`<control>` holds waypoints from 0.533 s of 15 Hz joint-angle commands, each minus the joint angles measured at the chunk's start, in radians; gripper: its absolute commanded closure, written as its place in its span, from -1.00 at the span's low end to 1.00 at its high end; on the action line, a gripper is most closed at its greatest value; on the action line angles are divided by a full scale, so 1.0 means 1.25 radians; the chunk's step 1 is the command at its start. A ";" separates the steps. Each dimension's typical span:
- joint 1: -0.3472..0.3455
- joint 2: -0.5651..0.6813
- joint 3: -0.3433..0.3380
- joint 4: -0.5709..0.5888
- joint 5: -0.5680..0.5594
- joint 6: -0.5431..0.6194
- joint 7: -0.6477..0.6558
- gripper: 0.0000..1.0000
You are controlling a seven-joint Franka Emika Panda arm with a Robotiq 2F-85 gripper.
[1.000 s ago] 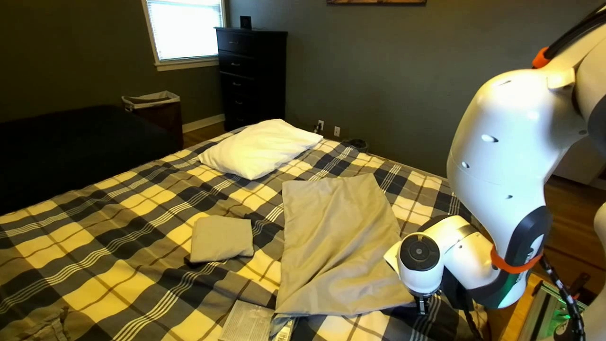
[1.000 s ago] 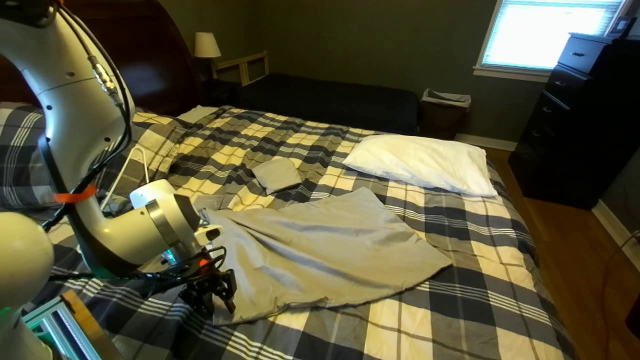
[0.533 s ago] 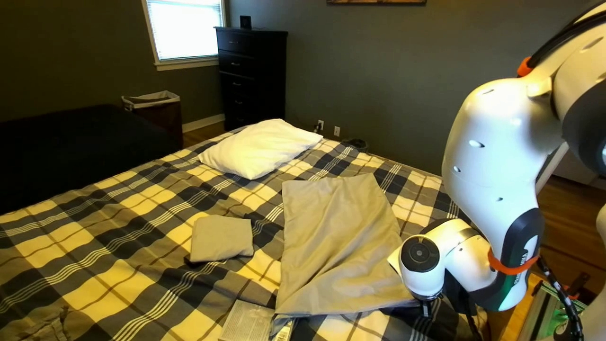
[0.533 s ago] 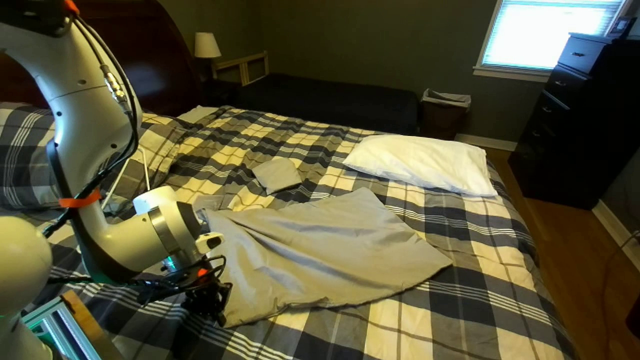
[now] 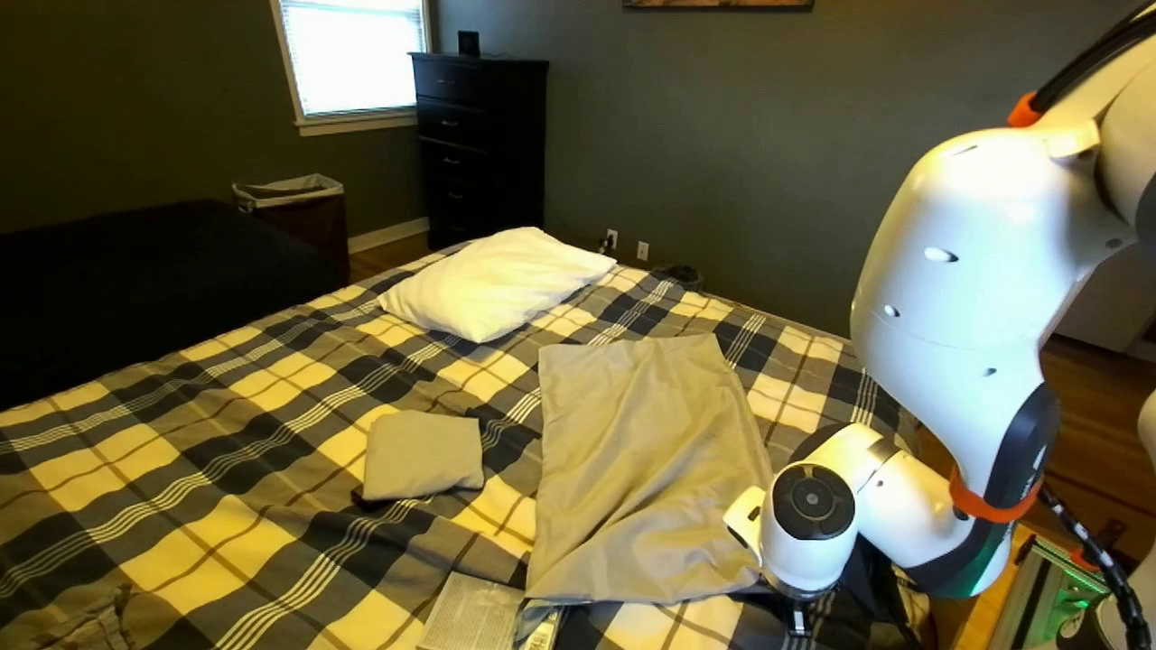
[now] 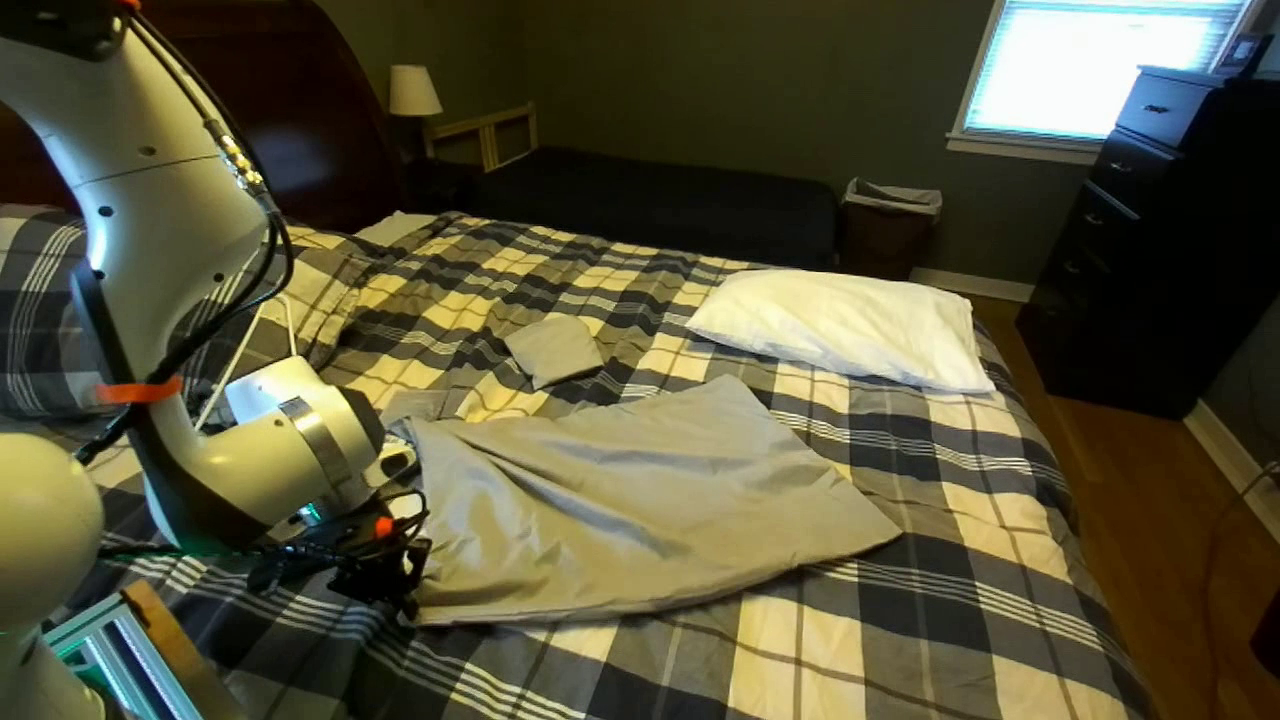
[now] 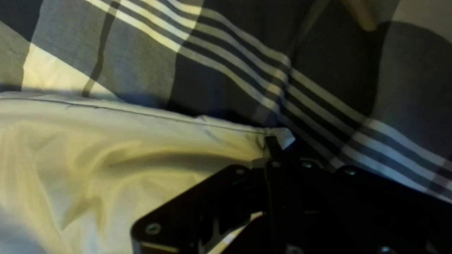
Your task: Straighten the grey pillow case.
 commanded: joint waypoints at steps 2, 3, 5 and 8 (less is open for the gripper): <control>0.014 -0.051 0.027 -0.008 -0.117 0.001 0.084 0.99; 0.003 -0.045 0.045 -0.001 -0.134 -0.008 0.092 0.99; 0.005 -0.035 0.056 -0.001 -0.167 -0.029 0.115 0.99; 0.031 -0.045 0.018 -0.002 -0.249 -0.031 0.265 0.99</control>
